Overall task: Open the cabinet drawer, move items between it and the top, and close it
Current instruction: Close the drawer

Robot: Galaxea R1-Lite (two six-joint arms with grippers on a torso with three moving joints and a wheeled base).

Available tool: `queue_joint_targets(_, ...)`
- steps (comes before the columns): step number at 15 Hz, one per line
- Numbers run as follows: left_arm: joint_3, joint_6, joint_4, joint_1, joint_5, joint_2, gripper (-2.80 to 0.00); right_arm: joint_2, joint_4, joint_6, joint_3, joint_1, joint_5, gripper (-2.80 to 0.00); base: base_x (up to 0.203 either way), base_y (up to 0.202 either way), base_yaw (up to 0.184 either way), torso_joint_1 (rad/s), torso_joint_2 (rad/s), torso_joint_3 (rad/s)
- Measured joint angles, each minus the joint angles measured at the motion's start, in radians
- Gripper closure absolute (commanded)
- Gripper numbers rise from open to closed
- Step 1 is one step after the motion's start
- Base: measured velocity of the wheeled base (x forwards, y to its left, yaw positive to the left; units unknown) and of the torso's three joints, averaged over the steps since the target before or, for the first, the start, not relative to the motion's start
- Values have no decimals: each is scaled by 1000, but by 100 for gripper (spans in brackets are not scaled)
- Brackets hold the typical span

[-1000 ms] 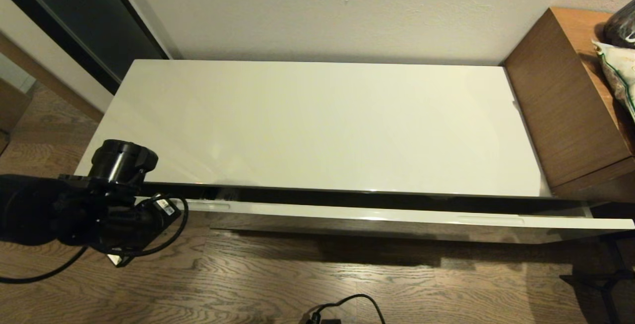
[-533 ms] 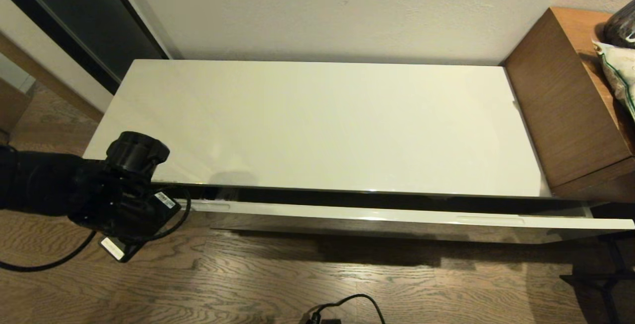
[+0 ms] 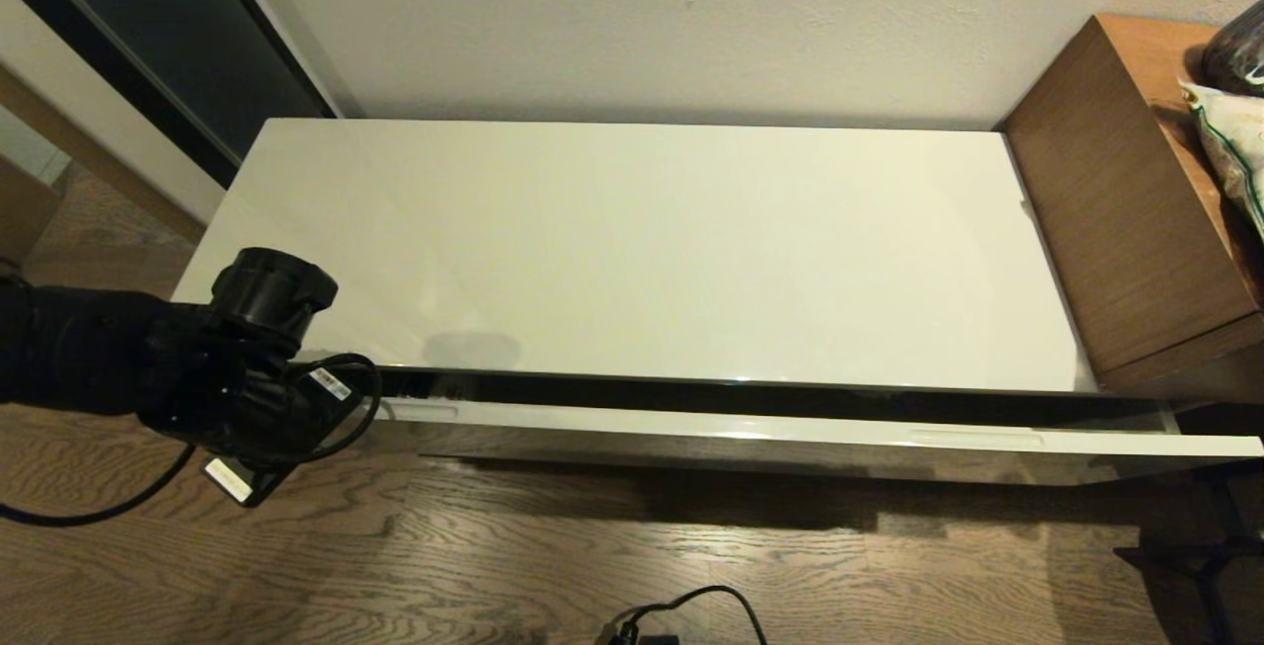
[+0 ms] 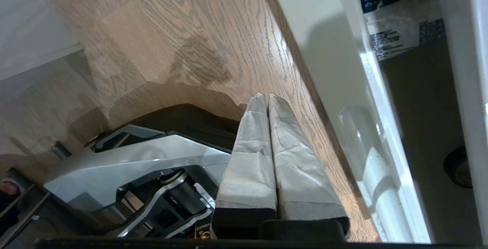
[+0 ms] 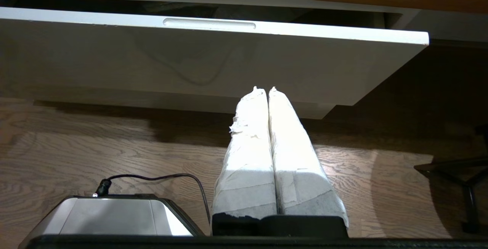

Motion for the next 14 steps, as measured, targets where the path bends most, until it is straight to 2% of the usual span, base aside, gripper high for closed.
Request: queue_joint_targets(14,-74,7,4,-3,43,41,0,0,-1,0,0,0,0,0,0,0,0,0,0,0)
